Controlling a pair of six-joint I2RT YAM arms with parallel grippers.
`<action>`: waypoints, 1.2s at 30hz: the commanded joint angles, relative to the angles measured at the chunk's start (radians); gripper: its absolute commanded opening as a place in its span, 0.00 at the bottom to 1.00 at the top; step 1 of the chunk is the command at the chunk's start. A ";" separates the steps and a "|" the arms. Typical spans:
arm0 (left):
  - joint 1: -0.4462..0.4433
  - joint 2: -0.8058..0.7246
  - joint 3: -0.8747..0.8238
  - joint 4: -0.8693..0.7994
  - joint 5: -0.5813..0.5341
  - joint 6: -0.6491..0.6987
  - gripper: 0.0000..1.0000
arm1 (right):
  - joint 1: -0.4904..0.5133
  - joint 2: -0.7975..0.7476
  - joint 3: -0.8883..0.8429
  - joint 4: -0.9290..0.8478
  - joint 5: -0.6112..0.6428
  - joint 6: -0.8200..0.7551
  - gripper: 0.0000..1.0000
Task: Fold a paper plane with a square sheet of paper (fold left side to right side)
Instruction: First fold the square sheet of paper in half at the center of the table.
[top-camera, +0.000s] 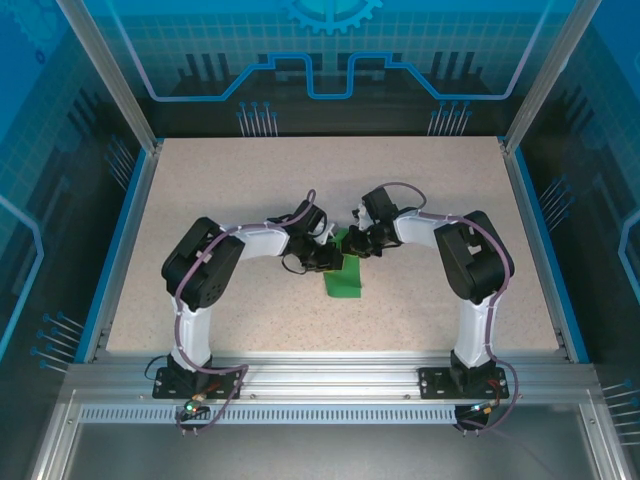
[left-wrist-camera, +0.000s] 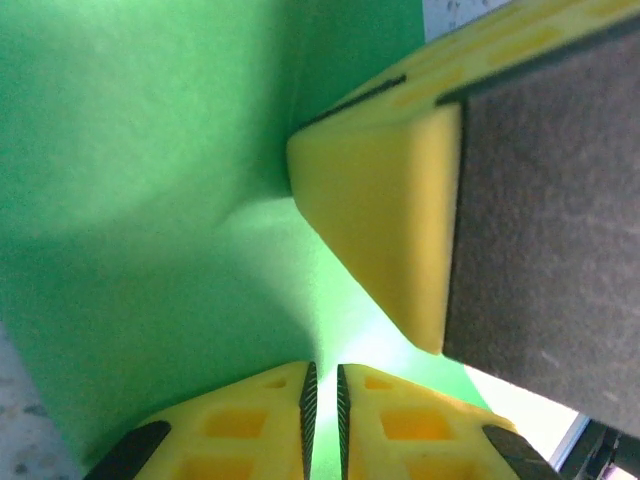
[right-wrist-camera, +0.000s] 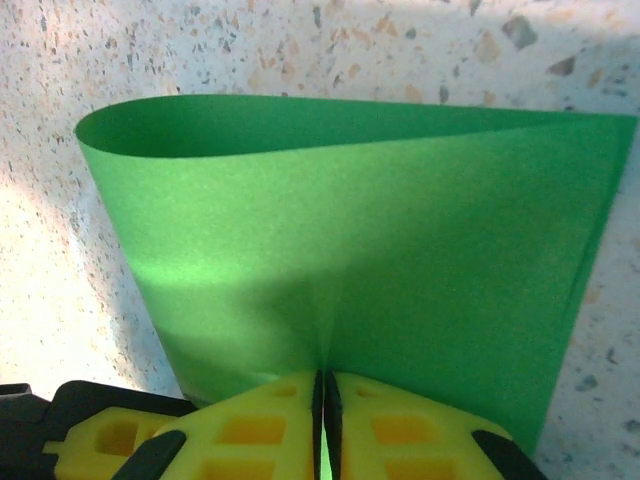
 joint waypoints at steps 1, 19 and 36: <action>-0.026 -0.036 -0.069 -0.098 0.000 0.024 0.17 | -0.012 0.052 -0.009 -0.100 0.086 -0.008 0.13; -0.087 -0.176 -0.257 -0.114 0.046 0.051 0.17 | -0.014 0.057 -0.005 -0.111 0.084 -0.013 0.13; -0.015 -0.320 -0.212 -0.122 0.045 0.028 0.23 | -0.012 0.048 -0.012 -0.091 0.063 -0.022 0.13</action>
